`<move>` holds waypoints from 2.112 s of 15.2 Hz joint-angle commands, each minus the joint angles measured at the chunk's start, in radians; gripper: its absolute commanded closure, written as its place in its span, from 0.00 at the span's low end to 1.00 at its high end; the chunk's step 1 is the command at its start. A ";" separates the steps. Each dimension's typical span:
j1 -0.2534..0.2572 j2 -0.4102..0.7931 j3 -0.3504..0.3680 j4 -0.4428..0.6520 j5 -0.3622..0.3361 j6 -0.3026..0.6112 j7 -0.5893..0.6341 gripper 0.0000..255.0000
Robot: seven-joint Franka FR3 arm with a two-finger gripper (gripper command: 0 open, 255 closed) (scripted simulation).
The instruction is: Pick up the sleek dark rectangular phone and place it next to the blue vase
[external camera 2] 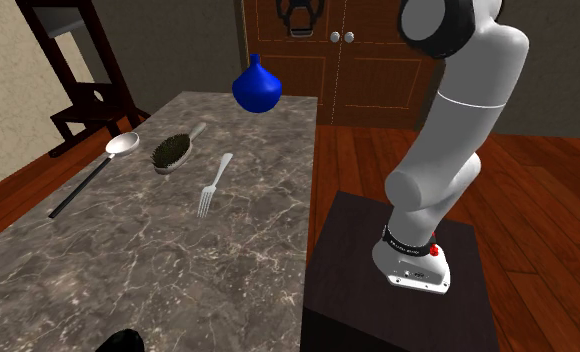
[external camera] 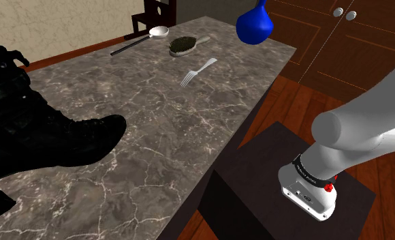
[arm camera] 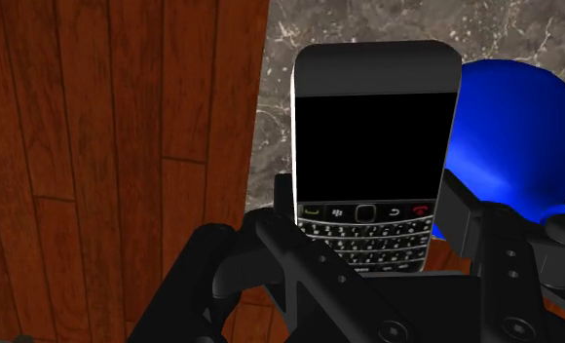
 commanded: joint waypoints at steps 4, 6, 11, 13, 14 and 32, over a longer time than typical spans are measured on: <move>-0.043 0.180 -0.039 0.238 -0.018 -0.055 -0.092 1.00; -0.058 0.270 -0.049 0.370 -0.024 -0.095 -0.123 1.00; -0.066 0.189 -0.050 0.173 -0.015 0.021 -0.122 1.00; -0.068 0.166 -0.051 0.110 -0.012 0.060 -0.121 1.00; -0.069 0.155 -0.051 0.081 -0.011 0.079 -0.121 1.00; -0.076 0.052 -0.054 -0.307 -0.002 0.363 -0.116 1.00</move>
